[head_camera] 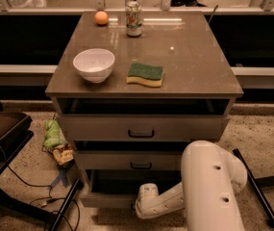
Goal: Open bottom drawer
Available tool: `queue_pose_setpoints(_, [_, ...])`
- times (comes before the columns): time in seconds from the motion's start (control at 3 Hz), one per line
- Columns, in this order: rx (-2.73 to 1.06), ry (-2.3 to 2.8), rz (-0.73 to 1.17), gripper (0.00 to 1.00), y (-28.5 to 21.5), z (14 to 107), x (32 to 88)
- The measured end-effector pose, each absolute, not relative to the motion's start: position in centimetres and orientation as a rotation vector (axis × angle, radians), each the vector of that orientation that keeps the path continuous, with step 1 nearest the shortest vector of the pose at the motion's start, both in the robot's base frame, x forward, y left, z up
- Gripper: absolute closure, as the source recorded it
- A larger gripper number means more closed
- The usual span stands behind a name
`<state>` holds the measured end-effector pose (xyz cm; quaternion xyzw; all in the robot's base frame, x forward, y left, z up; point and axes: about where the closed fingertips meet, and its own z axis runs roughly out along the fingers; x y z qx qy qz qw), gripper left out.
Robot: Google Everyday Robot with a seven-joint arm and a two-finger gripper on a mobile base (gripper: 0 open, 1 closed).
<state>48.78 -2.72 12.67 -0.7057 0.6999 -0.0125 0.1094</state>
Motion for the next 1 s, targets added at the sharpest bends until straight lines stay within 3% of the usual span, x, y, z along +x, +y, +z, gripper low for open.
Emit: queue_pose_setpoints(1.0, [-2.037, 2.092, 0.000, 1.00, -3.7, 13.0, 45.3])
